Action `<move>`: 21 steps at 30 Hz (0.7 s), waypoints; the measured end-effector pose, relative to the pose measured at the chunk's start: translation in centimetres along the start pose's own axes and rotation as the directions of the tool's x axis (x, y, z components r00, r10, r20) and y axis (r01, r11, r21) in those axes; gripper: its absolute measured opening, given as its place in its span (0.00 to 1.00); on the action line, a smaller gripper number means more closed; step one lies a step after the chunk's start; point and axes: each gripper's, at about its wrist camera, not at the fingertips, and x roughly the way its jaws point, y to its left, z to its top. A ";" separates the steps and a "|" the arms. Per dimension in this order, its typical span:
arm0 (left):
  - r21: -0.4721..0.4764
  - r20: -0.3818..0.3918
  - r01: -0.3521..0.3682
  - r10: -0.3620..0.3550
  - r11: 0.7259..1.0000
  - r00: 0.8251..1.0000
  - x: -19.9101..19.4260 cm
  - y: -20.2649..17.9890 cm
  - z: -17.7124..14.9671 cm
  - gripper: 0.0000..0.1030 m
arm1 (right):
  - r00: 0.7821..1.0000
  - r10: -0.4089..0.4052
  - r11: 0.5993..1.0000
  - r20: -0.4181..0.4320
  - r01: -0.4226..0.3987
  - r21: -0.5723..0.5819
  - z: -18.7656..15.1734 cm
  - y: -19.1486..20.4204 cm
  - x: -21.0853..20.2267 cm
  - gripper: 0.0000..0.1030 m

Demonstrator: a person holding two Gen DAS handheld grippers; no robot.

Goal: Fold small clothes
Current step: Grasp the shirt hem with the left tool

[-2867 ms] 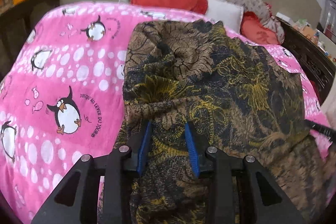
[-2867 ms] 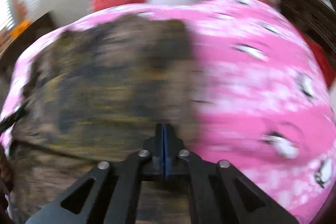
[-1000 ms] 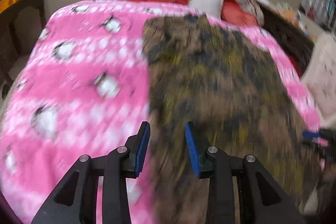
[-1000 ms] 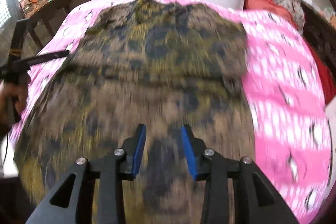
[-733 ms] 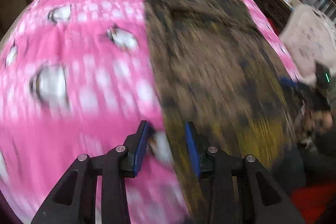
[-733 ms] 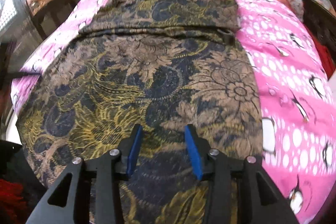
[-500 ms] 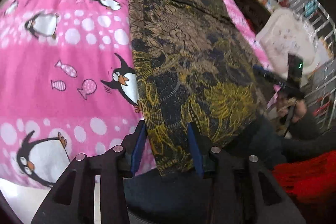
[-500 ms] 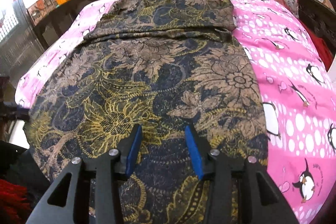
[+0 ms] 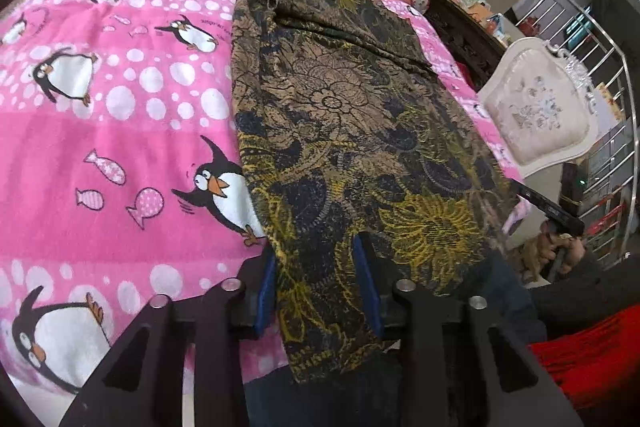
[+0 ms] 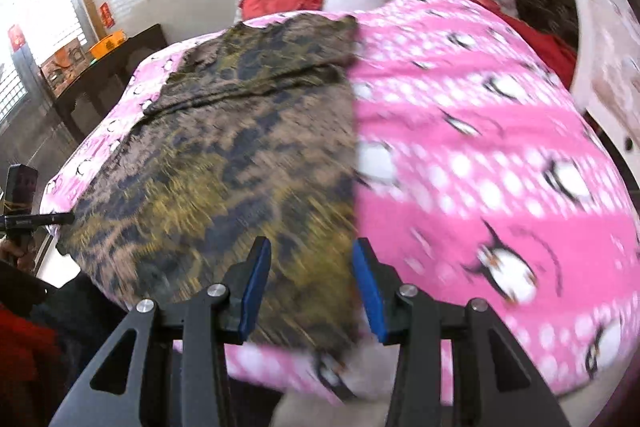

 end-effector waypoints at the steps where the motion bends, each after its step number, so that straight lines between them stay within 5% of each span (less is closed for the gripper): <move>1: -0.003 0.003 -0.010 0.010 1.000 1.000 0.0 0.2 0.0 0.07 | 1.000 0.002 1.000 -0.004 -0.002 0.008 -0.6 -0.5 -0.1 0.43; 8: -0.011 0.012 -0.027 0.028 1.000 1.000 -0.3 0.1 0.0 0.04 | 0.994 0.108 0.990 0.021 -0.110 0.090 -2.1 -2.0 0.6 0.46; 12: -0.005 0.008 -0.029 0.029 1.000 1.000 -0.2 0.0 0.0 0.01 | 0.965 0.260 0.962 0.024 -0.261 0.083 -1.7 -1.8 0.2 0.27; 19: -0.033 0.024 -0.048 0.048 0.998 0.999 0.5 0.0 0.9 0.01 | 0.958 0.283 0.947 0.049 -0.287 0.147 -1.3 -2.4 2.4 0.22; 21: -0.041 0.043 -0.057 0.058 0.998 0.997 0.1 -0.2 1.0 0.00 | 0.962 0.268 0.952 0.049 -0.273 0.141 -1.1 -2.0 2.3 0.12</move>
